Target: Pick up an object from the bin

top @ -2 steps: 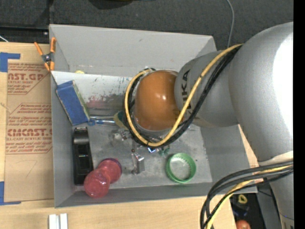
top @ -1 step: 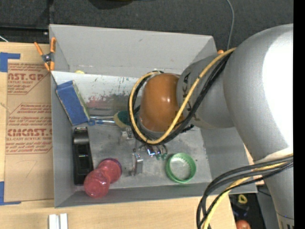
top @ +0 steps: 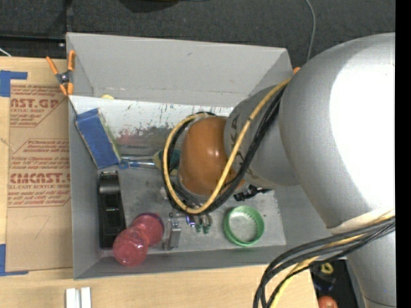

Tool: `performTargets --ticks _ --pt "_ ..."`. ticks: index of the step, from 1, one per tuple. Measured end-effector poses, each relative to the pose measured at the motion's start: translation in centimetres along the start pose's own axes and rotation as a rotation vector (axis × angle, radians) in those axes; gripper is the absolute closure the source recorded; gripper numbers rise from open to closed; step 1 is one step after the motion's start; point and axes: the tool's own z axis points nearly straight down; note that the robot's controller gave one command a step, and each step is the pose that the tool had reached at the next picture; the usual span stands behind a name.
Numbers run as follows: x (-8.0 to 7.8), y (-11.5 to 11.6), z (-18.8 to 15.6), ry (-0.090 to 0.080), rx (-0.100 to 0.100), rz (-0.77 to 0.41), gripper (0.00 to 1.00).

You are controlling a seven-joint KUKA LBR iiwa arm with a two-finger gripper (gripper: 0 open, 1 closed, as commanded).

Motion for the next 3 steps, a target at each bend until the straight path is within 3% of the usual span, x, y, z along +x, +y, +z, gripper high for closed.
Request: performTargets --ticks 1,2,3 --pt "-1.4 3.8 -0.3 0.001 -0.001 -0.526 0.0" --pt "1.9 4.8 0.0 -0.001 0.002 -0.476 1.0" --pt "1.9 4.8 0.0 -0.001 0.002 -0.476 1.0"
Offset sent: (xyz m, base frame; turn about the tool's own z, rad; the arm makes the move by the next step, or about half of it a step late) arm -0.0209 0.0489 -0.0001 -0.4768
